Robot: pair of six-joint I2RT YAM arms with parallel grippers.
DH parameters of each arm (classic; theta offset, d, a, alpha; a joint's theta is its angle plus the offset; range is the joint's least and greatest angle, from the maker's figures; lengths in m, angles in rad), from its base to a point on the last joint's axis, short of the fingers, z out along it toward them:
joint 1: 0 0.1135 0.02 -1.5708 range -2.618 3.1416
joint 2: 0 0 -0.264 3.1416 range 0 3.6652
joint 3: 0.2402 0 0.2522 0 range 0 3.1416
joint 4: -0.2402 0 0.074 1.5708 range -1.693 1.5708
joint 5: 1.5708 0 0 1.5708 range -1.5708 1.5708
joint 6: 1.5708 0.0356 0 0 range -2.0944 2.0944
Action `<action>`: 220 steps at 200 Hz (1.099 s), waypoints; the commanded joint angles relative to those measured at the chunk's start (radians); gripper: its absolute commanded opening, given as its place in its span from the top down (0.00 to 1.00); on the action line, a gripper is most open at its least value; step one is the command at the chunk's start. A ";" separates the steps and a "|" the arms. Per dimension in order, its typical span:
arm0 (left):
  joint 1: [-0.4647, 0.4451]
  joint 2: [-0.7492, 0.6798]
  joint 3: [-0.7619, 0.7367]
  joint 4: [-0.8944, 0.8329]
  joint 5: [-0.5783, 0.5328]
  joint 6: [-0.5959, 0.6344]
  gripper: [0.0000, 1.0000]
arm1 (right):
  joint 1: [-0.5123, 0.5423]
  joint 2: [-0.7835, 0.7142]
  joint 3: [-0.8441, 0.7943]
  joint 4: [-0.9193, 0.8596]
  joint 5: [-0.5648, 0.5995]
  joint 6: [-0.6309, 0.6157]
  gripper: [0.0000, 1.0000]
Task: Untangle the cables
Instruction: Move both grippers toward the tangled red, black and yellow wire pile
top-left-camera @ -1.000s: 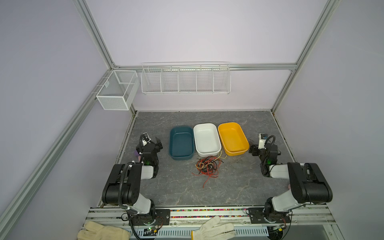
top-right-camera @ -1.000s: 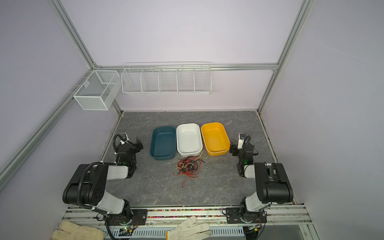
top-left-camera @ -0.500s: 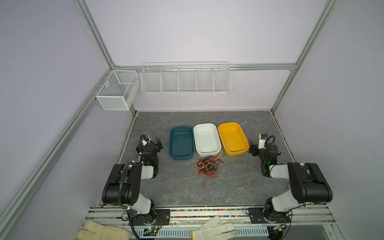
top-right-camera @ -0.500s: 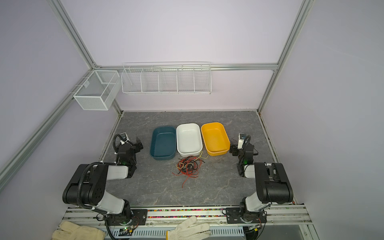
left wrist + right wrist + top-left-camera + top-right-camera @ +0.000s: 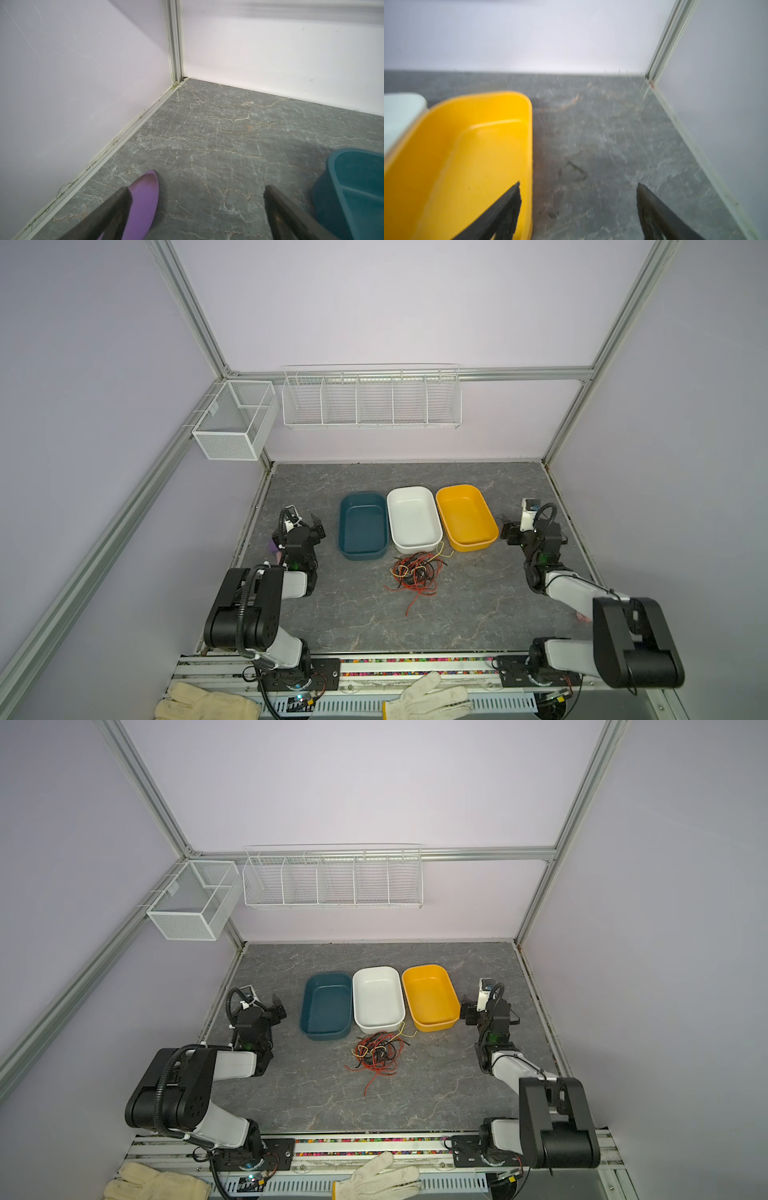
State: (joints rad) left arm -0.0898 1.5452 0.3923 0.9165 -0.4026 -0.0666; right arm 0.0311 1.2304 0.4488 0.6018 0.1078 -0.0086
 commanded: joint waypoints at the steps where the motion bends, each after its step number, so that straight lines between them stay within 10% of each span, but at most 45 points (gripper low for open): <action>1: 0.005 0.011 -0.012 0.021 0.005 0.019 0.01 | 0.040 -0.179 0.006 -0.117 -0.059 0.042 0.12; 43: 0.005 0.010 -0.010 0.018 0.007 0.017 0.01 | 0.224 -0.473 0.087 -0.279 -0.311 0.138 0.12; 63: 0.006 0.010 -0.009 0.015 0.007 0.018 0.01 | 0.276 -0.543 0.134 -0.424 -0.264 0.413 0.12; 133: 0.007 -0.118 0.016 -0.127 0.147 0.071 0.01 | 0.296 -0.434 0.204 -0.700 -0.546 0.628 0.12; 220: 0.007 -0.611 0.321 -1.002 0.260 -0.427 0.01 | 0.591 -0.395 0.138 -0.845 -0.220 0.600 0.10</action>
State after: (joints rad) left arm -0.0853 0.9710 0.6170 0.3199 -0.1902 -0.2855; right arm 0.5682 0.8047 0.6239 -0.2108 -0.2176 0.5701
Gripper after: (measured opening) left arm 0.991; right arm 0.890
